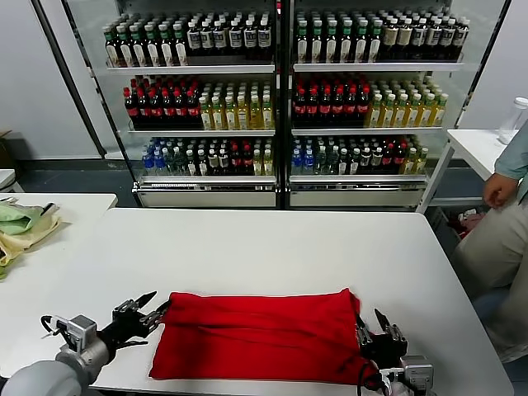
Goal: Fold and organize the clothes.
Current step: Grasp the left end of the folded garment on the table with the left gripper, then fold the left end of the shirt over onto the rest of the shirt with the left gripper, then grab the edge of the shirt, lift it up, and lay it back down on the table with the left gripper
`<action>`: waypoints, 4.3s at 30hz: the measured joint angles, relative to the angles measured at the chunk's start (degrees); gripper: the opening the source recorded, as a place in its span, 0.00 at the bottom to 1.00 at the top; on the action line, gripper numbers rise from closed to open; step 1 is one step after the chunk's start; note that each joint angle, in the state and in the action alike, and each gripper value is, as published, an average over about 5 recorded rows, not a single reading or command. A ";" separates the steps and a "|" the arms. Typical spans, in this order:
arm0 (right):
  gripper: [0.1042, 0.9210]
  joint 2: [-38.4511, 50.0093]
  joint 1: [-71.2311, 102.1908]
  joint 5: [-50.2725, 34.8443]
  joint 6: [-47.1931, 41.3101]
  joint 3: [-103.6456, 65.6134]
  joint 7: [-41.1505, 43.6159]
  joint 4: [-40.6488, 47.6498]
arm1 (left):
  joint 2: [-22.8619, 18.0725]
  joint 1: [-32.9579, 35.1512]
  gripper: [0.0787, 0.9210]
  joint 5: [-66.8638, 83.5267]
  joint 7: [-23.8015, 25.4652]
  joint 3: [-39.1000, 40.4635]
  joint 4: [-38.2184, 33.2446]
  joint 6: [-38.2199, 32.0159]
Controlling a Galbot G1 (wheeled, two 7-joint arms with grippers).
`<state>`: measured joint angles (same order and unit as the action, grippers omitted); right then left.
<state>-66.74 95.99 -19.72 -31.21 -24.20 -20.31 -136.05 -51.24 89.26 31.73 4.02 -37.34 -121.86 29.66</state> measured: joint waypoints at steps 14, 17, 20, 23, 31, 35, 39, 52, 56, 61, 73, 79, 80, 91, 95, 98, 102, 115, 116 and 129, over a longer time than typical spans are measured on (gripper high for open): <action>0.88 0.13 -0.56 1.73 1.34 0.06 0.86 0.44 | -6.56 -1.48 0.88 7.93 -27.97 12.47 -1.08 1.25; 0.88 0.11 -0.65 2.03 1.48 0.21 0.95 0.70 | -7.13 -1.16 0.88 8.94 -31.19 13.63 -1.37 1.38; 0.88 0.03 -0.70 2.34 1.64 0.39 1.01 1.01 | -7.79 -0.78 0.87 9.65 -33.50 14.79 -1.74 1.31; 0.88 -0.05 -0.75 2.62 1.74 0.57 1.07 1.20 | -8.49 -0.68 0.80 10.04 -35.06 15.93 -2.04 0.89; 0.88 -0.11 -0.62 3.10 1.80 0.45 1.17 1.12 | -10.17 -0.82 0.53 10.38 -37.42 18.06 -2.13 -0.28; 0.88 -0.26 -0.54 3.25 1.85 0.44 1.16 1.13 | -10.79 -1.10 0.39 10.32 -38.01 18.68 -1.61 -0.75; 0.88 -0.49 -0.48 3.40 1.98 0.52 1.08 1.25 | -11.27 -1.37 0.25 9.78 -37.92 19.58 -0.93 -1.48; 0.88 -0.24 0.14 3.90 1.78 -0.26 0.92 -0.27 | -12.71 -0.31 0.03 2.58 -36.32 16.92 -2.27 -2.68; 0.88 -0.31 0.10 3.95 1.80 -0.18 0.99 -0.53 | -11.86 0.66 0.03 -0.09 -35.25 12.10 -2.93 -3.04; 0.88 -0.17 -0.07 4.01 1.83 -0.31 1.08 -1.12 | -9.94 1.37 0.03 -3.83 -33.62 4.16 -1.45 -3.96; 0.88 -0.77 0.15 4.39 2.02 -0.49 1.12 -1.47 | -9.38 1.96 0.03 -7.96 -28.48 -3.61 -2.87 -4.02; 0.88 -1.22 0.48 4.66 2.07 -0.58 1.11 -1.48 | -10.99 1.17 0.03 -3.47 -25.96 2.85 -6.81 -3.63; 0.88 -1.26 0.55 4.69 2.09 -0.66 1.10 -1.48 | -11.40 0.99 0.03 -3.15 -25.57 4.38 -7.22 -3.64; 0.88 -1.49 0.76 4.80 2.18 -0.78 1.00 -1.44 | -16.13 -2.12 0.03 -3.81 -23.47 18.20 -7.47 -2.95; 0.88 -1.78 0.59 4.80 2.17 -0.46 0.96 -1.30 | -17.39 -3.25 0.03 -4.26 -23.41 21.34 -6.64 -2.53; 0.88 -1.93 0.55 4.80 2.15 -0.28 0.95 -1.25 | -18.03 -3.84 0.03 -4.38 -23.32 23.20 -6.42 -1.99; 0.88 -1.96 0.49 4.79 2.11 -0.20 0.95 -1.22 | -18.73 -4.50 0.03 -4.58 -23.19 24.70 -6.42 -1.00; 0.88 -2.07 -0.03 4.78 2.01 0.94 1.13 -0.63 | -22.92 -9.31 0.30 -4.24 -22.13 27.69 -2.85 -3.77; 0.88 -2.08 -0.13 4.78 2.00 1.06 1.15 -0.58 | -23.28 -9.62 0.33 -4.26 -21.89 27.88 -2.63 -4.35; 0.88 -1.37 -1.28 4.15 1.97 1.56 1.38 -0.03 | -21.54 -5.30 0.77 -9.82 -18.80 21.62 -4.21 -10.19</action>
<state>-68.11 94.71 -15.58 -29.24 -22.64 -18.93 -136.08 -72.77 83.96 21.91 -14.78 -15.71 -126.06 19.47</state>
